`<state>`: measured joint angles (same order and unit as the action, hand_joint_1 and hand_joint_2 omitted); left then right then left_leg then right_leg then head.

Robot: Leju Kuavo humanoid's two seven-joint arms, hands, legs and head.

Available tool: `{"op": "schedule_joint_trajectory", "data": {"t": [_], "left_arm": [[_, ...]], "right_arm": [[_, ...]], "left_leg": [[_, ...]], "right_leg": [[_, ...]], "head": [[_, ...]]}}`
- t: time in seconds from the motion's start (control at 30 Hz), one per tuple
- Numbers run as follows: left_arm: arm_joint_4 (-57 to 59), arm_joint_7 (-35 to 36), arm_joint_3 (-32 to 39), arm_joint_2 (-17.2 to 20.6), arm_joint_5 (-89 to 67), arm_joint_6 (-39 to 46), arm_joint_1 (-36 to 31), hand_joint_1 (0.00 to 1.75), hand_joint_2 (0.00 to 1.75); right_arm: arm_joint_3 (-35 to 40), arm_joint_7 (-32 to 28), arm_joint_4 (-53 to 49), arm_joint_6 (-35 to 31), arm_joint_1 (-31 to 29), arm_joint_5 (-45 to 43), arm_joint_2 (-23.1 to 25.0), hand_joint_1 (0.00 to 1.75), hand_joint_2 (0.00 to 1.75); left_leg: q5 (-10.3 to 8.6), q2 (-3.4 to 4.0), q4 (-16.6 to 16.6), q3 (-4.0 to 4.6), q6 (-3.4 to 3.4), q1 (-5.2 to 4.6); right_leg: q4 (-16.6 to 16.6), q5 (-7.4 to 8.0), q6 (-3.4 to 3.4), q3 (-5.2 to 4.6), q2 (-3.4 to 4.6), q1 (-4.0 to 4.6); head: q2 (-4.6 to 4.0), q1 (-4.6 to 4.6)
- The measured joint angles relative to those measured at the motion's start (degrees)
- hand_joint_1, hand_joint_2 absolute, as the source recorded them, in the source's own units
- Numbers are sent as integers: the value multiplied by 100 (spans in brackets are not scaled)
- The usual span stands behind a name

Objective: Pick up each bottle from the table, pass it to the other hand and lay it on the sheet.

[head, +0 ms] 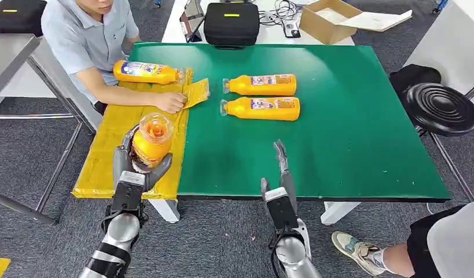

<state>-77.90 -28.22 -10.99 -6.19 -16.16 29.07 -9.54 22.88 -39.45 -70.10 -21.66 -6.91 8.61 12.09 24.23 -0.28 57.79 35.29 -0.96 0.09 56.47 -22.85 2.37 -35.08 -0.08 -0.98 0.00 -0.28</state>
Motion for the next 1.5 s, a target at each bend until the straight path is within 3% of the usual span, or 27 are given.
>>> {"op": "schedule_joint_trajectory", "data": {"t": [0.2,0.37,0.53,0.67,1.07,1.2,1.37,1.4,1.43,1.47,1.5], "left_arm": [[446,547,-260,127,-1427,402,-466,175,175],[1565,1198,-495,168,-2451,516,-1174,175,175],[1628,1273,-502,170,-2502,554,-1215,175,175],[4313,2050,-664,284,-3675,678,-2704,175,175],[5473,2738,-878,361,-4109,-109,-3209,175,175],[5646,2723,-896,393,-4087,-665,-3255,175,175],[5737,2627,-911,428,-4087,-785,-3266,175,175],[5744,2623,-911,428,-4087,-792,-3268,168,175],[5750,2605,-911,431,-4065,-846,-3270,77,175],[5755,2546,-911,431,-4014,-943,-3278,19,175],[5755,2470,-909,433,-3954,-1038,-3284,0,175]], "right_arm": [[-52,-55,-466,-227,130,-378,37,0,0],[-54,-50,-533,-24,163,-549,81,0,0],[-54,-50,-533,4,163,-559,94,0,0],[-13,-52,-376,133,157,-658,278,0,0],[-6,-50,-194,217,154,-710,328,0,0],[2,-50,-85,291,147,-732,350,0,0],[5,-50,51,319,110,-736,356,0,0],[5,-50,68,319,108,-739,356,0,0],[5,-50,88,321,104,-739,356,0,0],[4,-50,109,328,98,-741,363,0,0],[5,-50,123,339,92,-741,369,0,0]], "left_leg": [[-1,-3,0,1,0,-1],[-5,-4,0,1,-1,-1],[-5,-4,0,1,-1,0],[-11,5,0,1,6,4],[-10,1,0,6,5,3],[-10,3,0,5,5,3],[-10,3,0,6,5,4],[-10,3,0,6,5,4],[-10,3,0,6,5,4],[-10,3,0,6,5,4],[-10,3,0,5,5,4]], "right_leg": [[-1,2,0,-4,-1,-1],[0,3,0,-3,-2,0],[0,3,0,-3,-2,1],[8,14,-17,-5,1,7],[6,13,-16,-5,-1,3],[7,13,-16,-5,0,4],[7,13,-17,-5,0,4],[7,13,-17,-5,0,4],[7,13,-17,-5,0,4],[7,13,-17,-5,0,4],[7,13,-17,-5,0,3]], "head": [[0,0],[0,2],[0,2],[0,2],[0,2],[0,0],[0,2],[0,2],[0,2],[0,2],[0,2]]}}
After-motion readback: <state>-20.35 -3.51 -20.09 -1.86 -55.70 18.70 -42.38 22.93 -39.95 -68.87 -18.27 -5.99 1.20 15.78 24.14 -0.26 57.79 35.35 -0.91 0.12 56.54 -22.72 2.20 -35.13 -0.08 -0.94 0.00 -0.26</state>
